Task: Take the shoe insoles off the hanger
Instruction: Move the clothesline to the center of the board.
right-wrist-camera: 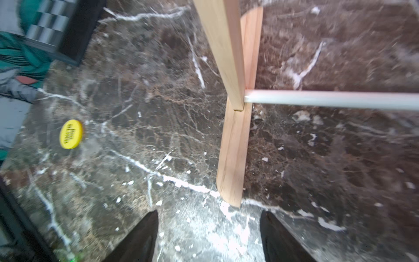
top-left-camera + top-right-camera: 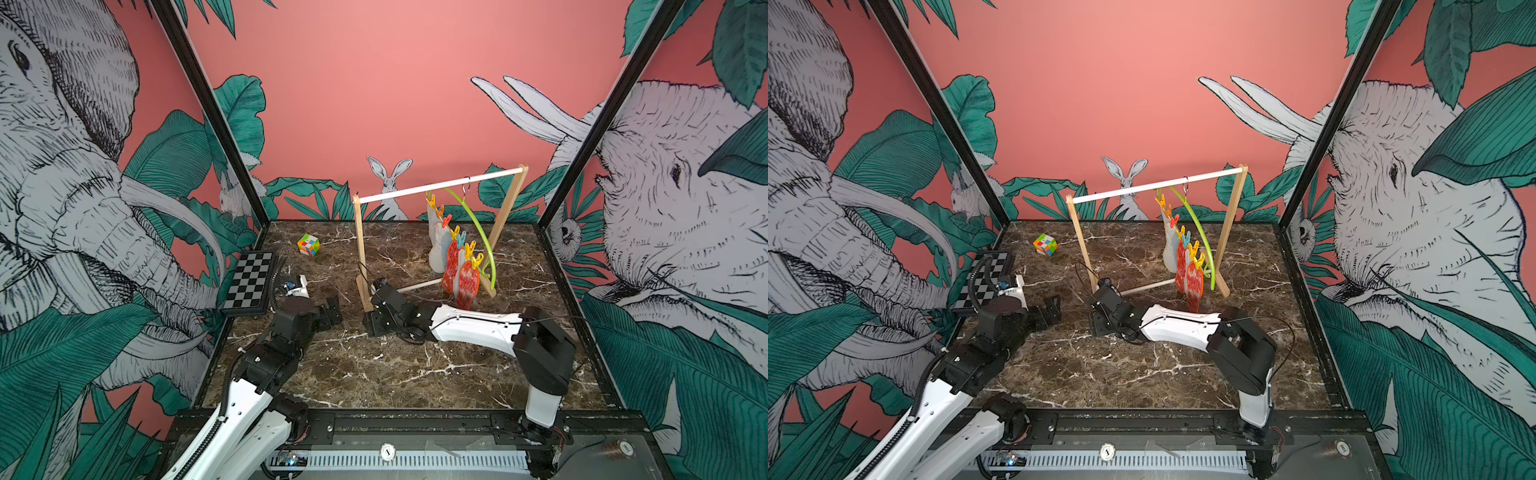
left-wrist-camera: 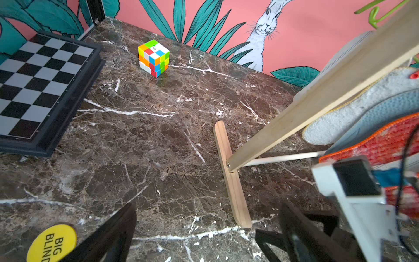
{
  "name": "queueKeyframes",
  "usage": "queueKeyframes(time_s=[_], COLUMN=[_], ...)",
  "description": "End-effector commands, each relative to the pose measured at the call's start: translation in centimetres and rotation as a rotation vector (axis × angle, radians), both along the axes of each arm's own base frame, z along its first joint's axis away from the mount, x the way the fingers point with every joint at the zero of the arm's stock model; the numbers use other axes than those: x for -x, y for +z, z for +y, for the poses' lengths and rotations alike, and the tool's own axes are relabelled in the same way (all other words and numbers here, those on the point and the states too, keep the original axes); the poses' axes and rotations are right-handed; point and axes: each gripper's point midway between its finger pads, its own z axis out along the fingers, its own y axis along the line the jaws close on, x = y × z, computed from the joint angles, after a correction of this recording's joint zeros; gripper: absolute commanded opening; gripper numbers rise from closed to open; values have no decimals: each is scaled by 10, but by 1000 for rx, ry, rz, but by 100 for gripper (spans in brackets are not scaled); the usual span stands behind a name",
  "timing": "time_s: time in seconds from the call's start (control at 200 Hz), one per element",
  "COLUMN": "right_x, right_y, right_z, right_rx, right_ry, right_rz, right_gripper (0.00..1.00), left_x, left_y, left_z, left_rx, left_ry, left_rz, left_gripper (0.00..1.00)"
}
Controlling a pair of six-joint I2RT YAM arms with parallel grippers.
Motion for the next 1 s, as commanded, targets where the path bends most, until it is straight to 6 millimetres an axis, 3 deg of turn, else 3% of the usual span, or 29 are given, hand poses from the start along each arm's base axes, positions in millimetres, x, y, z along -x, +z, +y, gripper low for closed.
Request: queueKeyframes(time_s=[0.0,0.115,0.135,0.39,0.47,0.58,0.805,0.995], right_x=[7,13,15,12,5,-13,-40,-53], right_y=[24,48,65,148,179,206,227,207], right_z=[-9,-27,-31,-93,-123,-172,-264,-331], right_rx=[-17,-6,-27,-6,-20,-58,-84,-178], right_ry=[53,90,97,74,9,-119,-388,-611], right_rz=[-74,-147,-177,-433,-499,-511,-540,-455], right_gripper=[70,69,69,70,73,74,80,81], left_x=[-2,-7,-8,-16,-15,-13,-5,2], left_y=[19,29,29,15,13,6,-19,-43], left_z=[4,-6,-8,-31,-35,-43,-53,-64], left_rx=[-34,-53,-58,-46,-23,8,17,32], left_ry=[1,-61,-70,-137,-132,-135,-138,-138], left_rz=[-40,-62,-57,8,-8,-13,34,70], left_gripper=[99,99,99,97,97,96,94,94])
